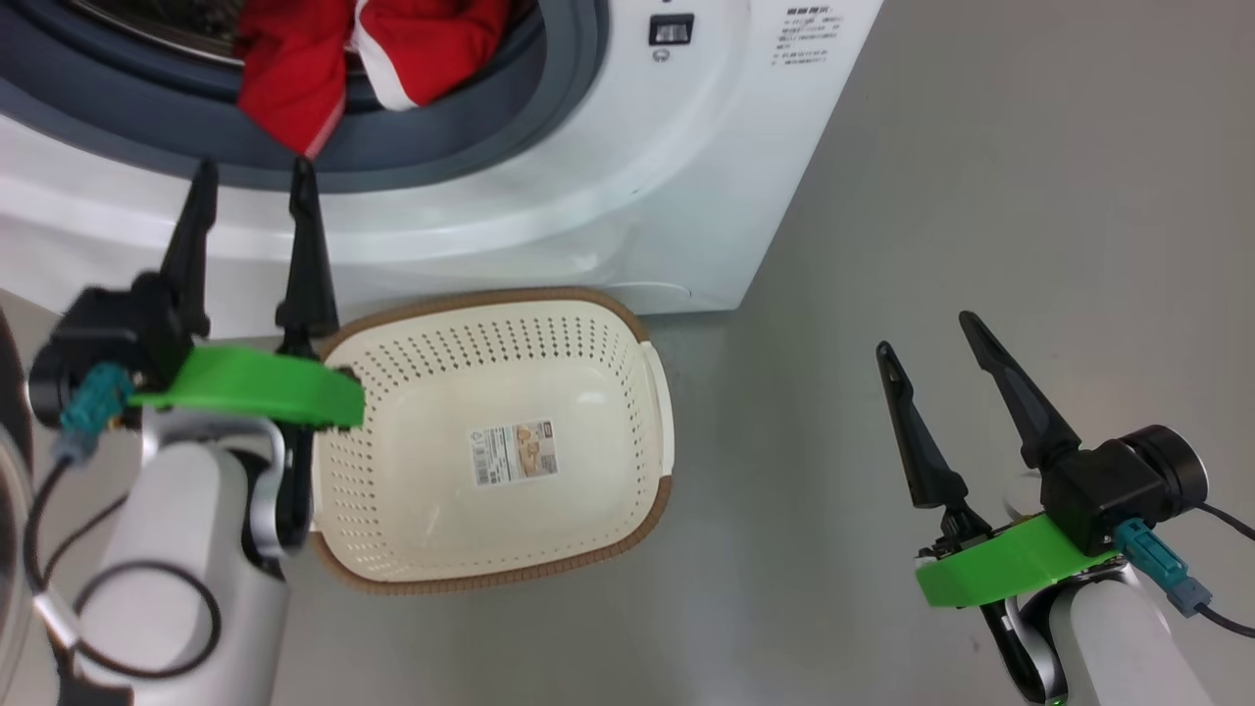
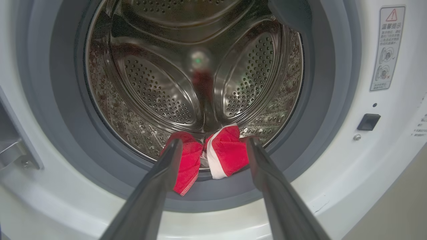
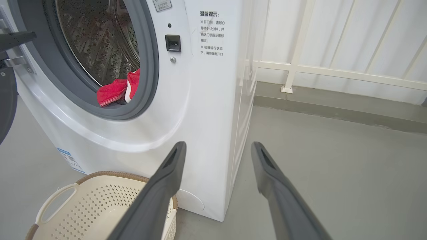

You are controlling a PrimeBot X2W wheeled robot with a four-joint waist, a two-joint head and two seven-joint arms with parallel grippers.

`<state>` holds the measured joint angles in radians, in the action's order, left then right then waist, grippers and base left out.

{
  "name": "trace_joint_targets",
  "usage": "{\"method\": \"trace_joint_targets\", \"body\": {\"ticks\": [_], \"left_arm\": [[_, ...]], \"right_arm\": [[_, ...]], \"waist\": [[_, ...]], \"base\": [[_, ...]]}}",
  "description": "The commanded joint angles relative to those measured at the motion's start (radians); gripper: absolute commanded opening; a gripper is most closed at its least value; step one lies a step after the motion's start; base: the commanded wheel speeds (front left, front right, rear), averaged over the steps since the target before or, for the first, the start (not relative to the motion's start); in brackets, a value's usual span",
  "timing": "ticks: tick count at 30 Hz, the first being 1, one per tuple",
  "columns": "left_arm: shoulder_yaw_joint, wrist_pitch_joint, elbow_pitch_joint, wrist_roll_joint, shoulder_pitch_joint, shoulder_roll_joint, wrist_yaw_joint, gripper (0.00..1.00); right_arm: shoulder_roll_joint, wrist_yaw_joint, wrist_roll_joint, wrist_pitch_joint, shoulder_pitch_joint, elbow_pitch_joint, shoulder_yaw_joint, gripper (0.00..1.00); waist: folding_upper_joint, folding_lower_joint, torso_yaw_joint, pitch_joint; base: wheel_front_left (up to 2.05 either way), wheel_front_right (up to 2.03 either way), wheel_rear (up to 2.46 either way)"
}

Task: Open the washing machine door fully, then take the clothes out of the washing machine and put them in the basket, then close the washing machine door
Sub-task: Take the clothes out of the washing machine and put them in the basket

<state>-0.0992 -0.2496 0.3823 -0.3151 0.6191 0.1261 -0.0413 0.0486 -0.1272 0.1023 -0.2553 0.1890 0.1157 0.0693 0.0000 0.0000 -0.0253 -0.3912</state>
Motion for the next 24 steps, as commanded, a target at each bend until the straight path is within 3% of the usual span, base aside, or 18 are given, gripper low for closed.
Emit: {"method": "trace_joint_targets", "body": {"ticks": [1,13,24], "left_arm": [[0.025,-0.009,-0.007,0.014,0.043,0.027,0.012,1.0],[0.017,-0.012,0.135,0.044,0.287,0.04,0.027,1.0],[-0.019,0.04,0.376,0.081,0.532,0.084,0.034,1.0]], "right_arm": [[0.002,-0.003,-0.012,-0.006,0.015,-0.028,0.023,1.0],[0.002,-0.003,-0.009,-0.006,0.063,-0.039,0.042,1.0],[0.002,-0.003,-0.008,-0.006,0.113,-0.05,0.054,1.0]], "waist": [[0.0,0.0,-0.007,-0.031],[0.0,0.0,-0.029,-0.14],[0.0,0.0,-0.055,-0.239]], "base": [[0.0,0.0,0.0],[0.0,0.0,0.0],[0.0,0.0,0.0]]}}
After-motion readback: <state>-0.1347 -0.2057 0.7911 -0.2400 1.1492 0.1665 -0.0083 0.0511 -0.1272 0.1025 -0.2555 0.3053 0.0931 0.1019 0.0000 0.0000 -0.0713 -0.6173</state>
